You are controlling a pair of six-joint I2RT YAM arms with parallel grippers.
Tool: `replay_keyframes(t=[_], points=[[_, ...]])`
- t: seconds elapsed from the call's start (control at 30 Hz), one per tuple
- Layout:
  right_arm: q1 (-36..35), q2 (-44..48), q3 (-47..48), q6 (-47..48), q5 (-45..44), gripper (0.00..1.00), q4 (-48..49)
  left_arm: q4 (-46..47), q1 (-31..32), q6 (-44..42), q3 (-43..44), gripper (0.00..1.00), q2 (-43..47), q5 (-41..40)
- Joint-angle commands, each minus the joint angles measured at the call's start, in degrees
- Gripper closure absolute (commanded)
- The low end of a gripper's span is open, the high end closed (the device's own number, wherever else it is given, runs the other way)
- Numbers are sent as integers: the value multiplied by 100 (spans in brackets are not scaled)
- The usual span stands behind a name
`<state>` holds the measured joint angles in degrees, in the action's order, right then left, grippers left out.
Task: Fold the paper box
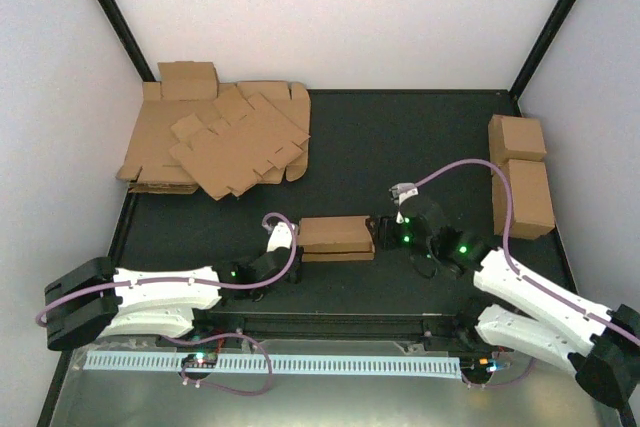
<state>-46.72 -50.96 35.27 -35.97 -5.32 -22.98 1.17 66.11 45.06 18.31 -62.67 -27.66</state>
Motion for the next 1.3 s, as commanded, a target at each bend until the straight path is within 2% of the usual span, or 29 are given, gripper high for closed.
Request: replay_keyframes(t=[0.0,0.27,0.5,0.63,0.93,1.1,1.27], points=[[382,-273,159,145,611,38,132,-158,49,25,142,82,117,-88],[471,-768,155,127,1323,47,162,-213,68,47,129,76,193,-5],[476,-839,-26,92,1307,55,297,-654,78,183,153,59,475,376],[471,-900,-59,106,1296,56,359,-1348,86,298,318,45,871,684],[477,-972,-81,140,1293,58,441,-3273,86,465,1001,23,2023,1492],[477,-967,-73,170,1299,58,442,-4286,35,616,1701,3,2756,1261],[480,-967,-23,220,1259,58,363,-4533,-682,357,2313,6,2911,1827]])
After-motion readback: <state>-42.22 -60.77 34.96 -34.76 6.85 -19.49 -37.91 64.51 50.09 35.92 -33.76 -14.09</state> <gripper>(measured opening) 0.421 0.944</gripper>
